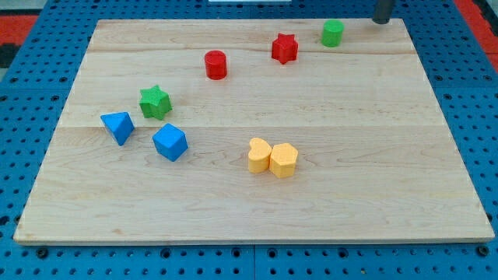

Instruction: Move the green circle parallel to the red circle

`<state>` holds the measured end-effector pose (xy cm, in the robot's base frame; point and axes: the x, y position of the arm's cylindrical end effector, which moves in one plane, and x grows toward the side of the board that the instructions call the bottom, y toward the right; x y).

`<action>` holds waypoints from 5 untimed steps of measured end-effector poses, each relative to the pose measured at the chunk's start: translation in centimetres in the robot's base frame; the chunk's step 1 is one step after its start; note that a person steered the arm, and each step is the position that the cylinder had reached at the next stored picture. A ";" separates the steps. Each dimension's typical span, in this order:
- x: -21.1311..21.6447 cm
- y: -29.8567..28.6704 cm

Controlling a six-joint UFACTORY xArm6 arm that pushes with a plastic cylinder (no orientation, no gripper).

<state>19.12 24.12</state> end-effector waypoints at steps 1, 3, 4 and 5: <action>0.0 -2.4; 0.3 -9.4; 1.8 -6.2; 2.7 -2.8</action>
<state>21.83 21.28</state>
